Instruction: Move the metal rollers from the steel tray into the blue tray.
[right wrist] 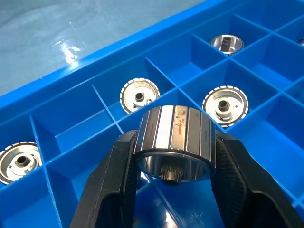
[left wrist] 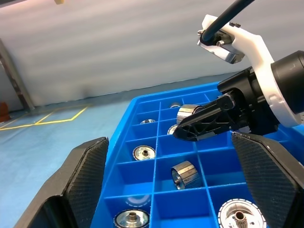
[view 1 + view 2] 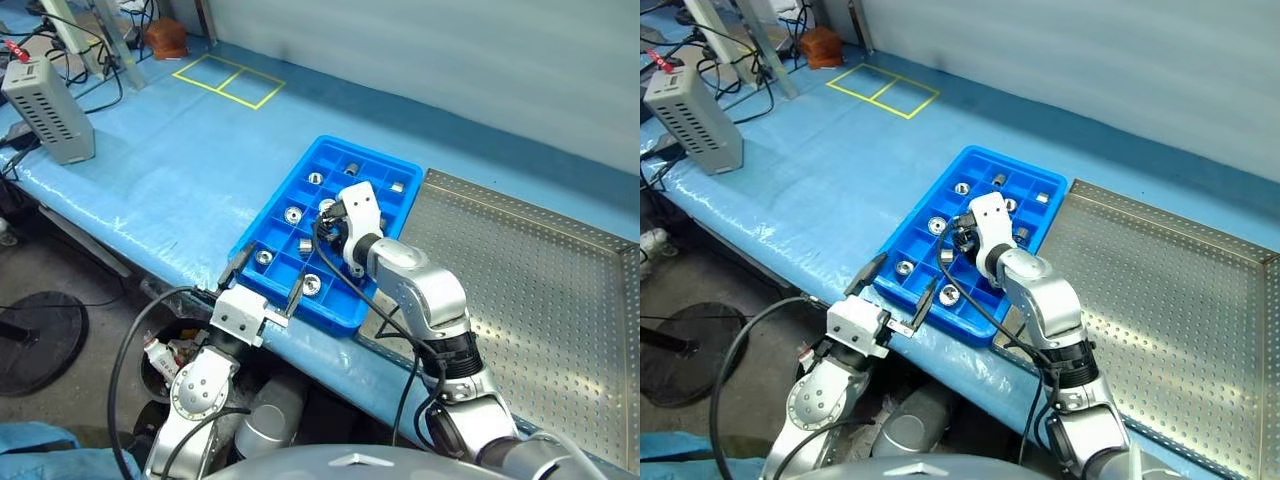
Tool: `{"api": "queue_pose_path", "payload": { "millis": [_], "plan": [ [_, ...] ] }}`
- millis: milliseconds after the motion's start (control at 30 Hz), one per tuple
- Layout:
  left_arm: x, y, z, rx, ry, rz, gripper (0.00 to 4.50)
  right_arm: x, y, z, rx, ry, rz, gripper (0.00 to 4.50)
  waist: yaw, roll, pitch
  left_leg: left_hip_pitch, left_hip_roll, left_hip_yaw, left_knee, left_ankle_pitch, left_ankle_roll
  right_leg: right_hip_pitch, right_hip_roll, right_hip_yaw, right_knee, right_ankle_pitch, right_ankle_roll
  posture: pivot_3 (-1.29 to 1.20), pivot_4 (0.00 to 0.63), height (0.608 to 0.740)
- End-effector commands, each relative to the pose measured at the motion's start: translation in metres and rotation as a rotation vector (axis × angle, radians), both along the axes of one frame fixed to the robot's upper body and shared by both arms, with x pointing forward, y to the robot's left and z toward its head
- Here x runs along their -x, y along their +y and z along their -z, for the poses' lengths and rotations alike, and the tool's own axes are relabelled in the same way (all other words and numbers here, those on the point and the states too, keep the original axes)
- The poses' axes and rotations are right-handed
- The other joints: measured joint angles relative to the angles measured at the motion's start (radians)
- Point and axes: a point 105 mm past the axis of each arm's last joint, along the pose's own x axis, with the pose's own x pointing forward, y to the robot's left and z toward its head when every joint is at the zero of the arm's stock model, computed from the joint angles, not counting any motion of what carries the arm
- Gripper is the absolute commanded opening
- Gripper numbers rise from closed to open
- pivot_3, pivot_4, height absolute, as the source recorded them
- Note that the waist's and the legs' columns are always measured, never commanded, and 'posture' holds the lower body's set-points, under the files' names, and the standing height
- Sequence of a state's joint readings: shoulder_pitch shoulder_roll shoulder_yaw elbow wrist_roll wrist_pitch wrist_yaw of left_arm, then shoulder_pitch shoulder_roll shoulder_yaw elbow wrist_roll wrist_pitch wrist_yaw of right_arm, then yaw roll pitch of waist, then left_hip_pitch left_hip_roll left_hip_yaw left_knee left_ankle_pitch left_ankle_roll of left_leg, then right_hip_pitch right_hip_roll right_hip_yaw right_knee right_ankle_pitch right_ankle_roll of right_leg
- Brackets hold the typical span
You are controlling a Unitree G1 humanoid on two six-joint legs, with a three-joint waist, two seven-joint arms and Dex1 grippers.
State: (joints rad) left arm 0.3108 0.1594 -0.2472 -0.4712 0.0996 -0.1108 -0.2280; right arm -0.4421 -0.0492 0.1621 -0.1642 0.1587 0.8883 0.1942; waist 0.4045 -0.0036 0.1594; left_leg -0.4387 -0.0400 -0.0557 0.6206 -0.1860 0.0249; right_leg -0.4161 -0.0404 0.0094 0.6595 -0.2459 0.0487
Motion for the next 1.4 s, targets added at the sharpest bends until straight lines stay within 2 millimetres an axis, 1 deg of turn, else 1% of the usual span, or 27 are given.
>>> {"api": "queue_pose_path", "payload": {
  "millis": [33,100,167,233,267,300,367,433,567,633,700,800,900,967,1000,1033,1067,1100,1133,1200,1267,1300,1400],
  "plan": [
    [0.001,-0.004,-0.008,0.016,-0.023,0.018,4.5,-0.002,-0.003,-0.001,0.007,-0.022,0.033,1.8,-0.004,0.0,0.0,0.0,0.0,0.0,0.0,0.0,0.0,0.0,0.0,0.0,0.0,0.0,0.0,0.38,0.15,0.74],
    [0.001,-0.005,-0.009,0.013,-0.025,0.025,4.5,-0.004,-0.007,0.008,0.011,-0.001,0.073,1.8,-0.006,0.0,0.0,0.0,0.0,0.0,0.0,0.0,0.0,0.0,0.0,0.0,0.0,0.0,0.0,0.38,0.15,0.74],
    [0.001,-0.006,-0.009,0.011,-0.025,0.028,4.5,-0.006,-0.009,0.012,0.005,0.011,0.099,1.8,-0.008,0.0,0.0,0.0,0.0,0.001,0.0,0.0,0.0,0.0,0.0,0.0,0.0,0.0,0.0,0.38,0.15,0.74],
    [0.002,-0.006,-0.01,0.01,-0.026,0.03,4.5,-0.008,-0.013,0.014,0.006,0.016,0.126,2.53,-0.01,0.0,0.0,0.001,0.0,0.001,0.0,0.0,0.0,0.001,0.0,0.0,0.0,0.0,0.0,0.38,0.15,0.74],
    [0.002,-0.006,-0.01,0.009,-0.026,0.031,4.5,-0.009,-0.014,0.014,0.001,0.016,0.135,2.76,-0.011,0.0,0.0,0.002,0.0,0.001,0.0,0.0,0.0,0.002,0.0,0.0,0.0,0.0,0.0,0.38,0.15,0.74],
    [0.002,-0.006,-0.01,0.009,-0.027,0.032,4.5,-0.008,-0.014,0.012,-0.007,0.011,0.135,3.11,-0.011,0.0,0.0,0.002,0.0,0.001,0.0,0.0,0.0,0.002,0.0,0.0,0.0,-0.001,-0.001,0.38,0.15,0.74],
    [0.002,-0.006,-0.011,0.009,-0.029,0.039,4.5,-0.005,-0.011,0.003,-0.026,-0.013,0.105,3.8,-0.01,0.0,0.0,0.002,0.0,0.001,0.001,0.0,0.0,0.002,0.0,0.0,0.0,-0.002,-0.003,0.37,0.15,0.74],
    [0.002,-0.006,-0.011,0.008,-0.028,0.046,4.5,0.002,-0.004,-0.009,-0.055,-0.049,0.042,4.45,-0.01,0.0,0.0,0.002,0.0,0.001,0.002,0.0,0.0,0.002,0.0,0.0,0.0,-0.002,-0.003,0.35,0.15,0.74],
    [0.003,-0.006,-0.01,0.002,-0.018,0.087,4.5,0.019,0.003,-0.033,-0.085,-0.131,-0.047,4.48,-0.027,0.0,0.0,0.001,0.0,0.0,0.003,0.0,0.001,0.002,0.0,0.0,0.0,-0.002,-0.003,0.3,0.15,0.74],
    [-0.003,-0.005,-0.013,0.001,-0.034,0.094,4.5,0.03,0.0,-0.047,-0.093,-0.188,-0.064,4.48,-0.046,0.0,0.0,0.001,0.001,-0.001,0.003,-0.001,0.001,0.002,0.0,0.001,0.0,-0.002,-0.003,0.25,0.15,0.74],
    [-0.014,-0.005,-0.02,0.004,-0.06,0.089,4.5,0.038,-0.008,-0.056,-0.09,-0.227,-0.05,4.48,-0.06,0.0,0.0,0.0,0.001,-0.002,0.003,0.0,0.001,0.002,0.0,0.0,0.0,-0.002,-0.004,0.22,0.15,0.74],
    [-0.029,-0.002,-0.025,-0.021,-0.078,0.072,4.5,0.044,-0.023,-0.06,-0.063,-0.254,-0.004,4.48,-0.101,0.0,0.0,0.0,0.001,-0.003,0.005,0.0,0.001,0.003,0.0,0.0,0.0,-0.002,-0.003,0.17,0.15,0.74],
    [-0.053,0.004,-0.032,-0.06,-0.097,0.01,4.5,0.052,-0.045,-0.058,-0.023,-0.261,0.059,4.48,-0.15,0.0,0.0,0.001,-0.001,-0.003,0.006,0.0,0.002,0.004,-0.001,0.0,0.0,-0.001,-0.003,0.13,0.15,0.74],
    [-0.068,0.004,-0.036,-0.1,-0.12,-0.019,4.5,0.059,-0.061,-0.054,0.003,-0.259,0.103,4.48,-0.18,0.0,0.0,0.001,-0.001,-0.003,0.007,0.0,0.003,0.006,-0.001,0.0,0.0,0.0,-0.002,0.11,0.15,0.74],
    [-0.074,0.003,-0.038,-0.113,-0.127,-0.031,4.5,0.062,-0.066,-0.052,0.002,-0.252,0.126,4.48,-0.196,0.0,0.0,0.001,-0.001,-0.003,0.007,0.002,0.007,0.007,-0.001,0.001,0.0,0.0,-0.002,0.11,0.15,0.74],
    [-0.081,0.003,-0.039,-0.123,-0.133,-0.043,4.5,0.065,-0.064,-0.057,-0.008,-0.272,0.111,4.48,-0.212,0.0,0.0,0.001,-0.001,-0.003,0.007,0.003,0.007,0.008,-0.001,0.0,0.0,0.0,-0.002,0.09,0.15,0.74],
    [-0.088,0.002,-0.041,-0.126,-0.134,-0.055,4.5,0.069,-0.062,-0.056,0.029,-0.279,0.096,4.48,-0.231,0.0,0.0,0.001,-0.001,-0.003,0.007,0.003,0.007,0.009,-0.001,0.001,0.001,0.003,-0.004,0.09,0.15,0.74],
    [-0.094,0.001,-0.041,-0.129,-0.134,-0.061,4.5,0.071,-0.061,-0.053,0.062,-0.275,0.088,4.48,-0.254,0.0,0.0,0.001,-0.001,-0.003,0.007,0.003,0.007,0.009,-0.001,0.001,0.001,0.005,-0.005,0.08,0.15,0.74],
    [-0.099,-0.002,-0.042,-0.128,-0.127,-0.051,4.5,0.071,-0.065,-0.049,0.091,-0.265,0.112,4.48,-0.271,0.0,0.0,0.001,-0.001,-0.003,0.007,0.003,0.008,0.009,-0.001,0.002,0.001,0.006,-0.004,0.08,0.15,0.74],
    [-0.105,-0.011,-0.041,-0.108,-0.101,0.0,4.5,0.072,-0.074,-0.041,0.097,-0.236,0.175,4.48,-0.304,-0.001,0.0,0.002,-0.001,-0.003,0.007,0.003,0.008,0.009,-0.001,0.002,0.001,0.007,-0.002,0.07,0.15,0.74],
    [-0.109,-0.021,-0.037,-0.085,-0.04,0.095,4.5,0.076,-0.081,-0.038,0.1,-0.231,0.205,4.48,-0.33,-0.001,0.0,0.002,-0.001,-0.003,0.007,0.004,0.008,0.01,-0.002,0.002,0.001,0.007,-0.002,0.06,0.15,0.74],
    [-0.11,-0.023,-0.037,-0.083,-0.025,0.129,4.5,0.077,-0.084,-0.037,0.102,-0.23,0.219,4.48,-0.342,-0.001,0.0,0.002,-0.001,-0.003,0.006,0.004,0.008,0.009,-0.001,0.002,0.001,0.007,-0.002,0.05,0.15,0.74],
    [-0.114,-0.023,-0.037,-0.139,-0.018,0.14,4.5,0.08,-0.099,-0.033,0.146,-0.225,0.288,4.48,-0.372,-0.001,0.0,0.002,-0.001,-0.004,0.006,0.004,0.008,0.009,-0.002,0.002,0.002,0.007,-0.002,0.03,0.15,0.74]
  ]
}}
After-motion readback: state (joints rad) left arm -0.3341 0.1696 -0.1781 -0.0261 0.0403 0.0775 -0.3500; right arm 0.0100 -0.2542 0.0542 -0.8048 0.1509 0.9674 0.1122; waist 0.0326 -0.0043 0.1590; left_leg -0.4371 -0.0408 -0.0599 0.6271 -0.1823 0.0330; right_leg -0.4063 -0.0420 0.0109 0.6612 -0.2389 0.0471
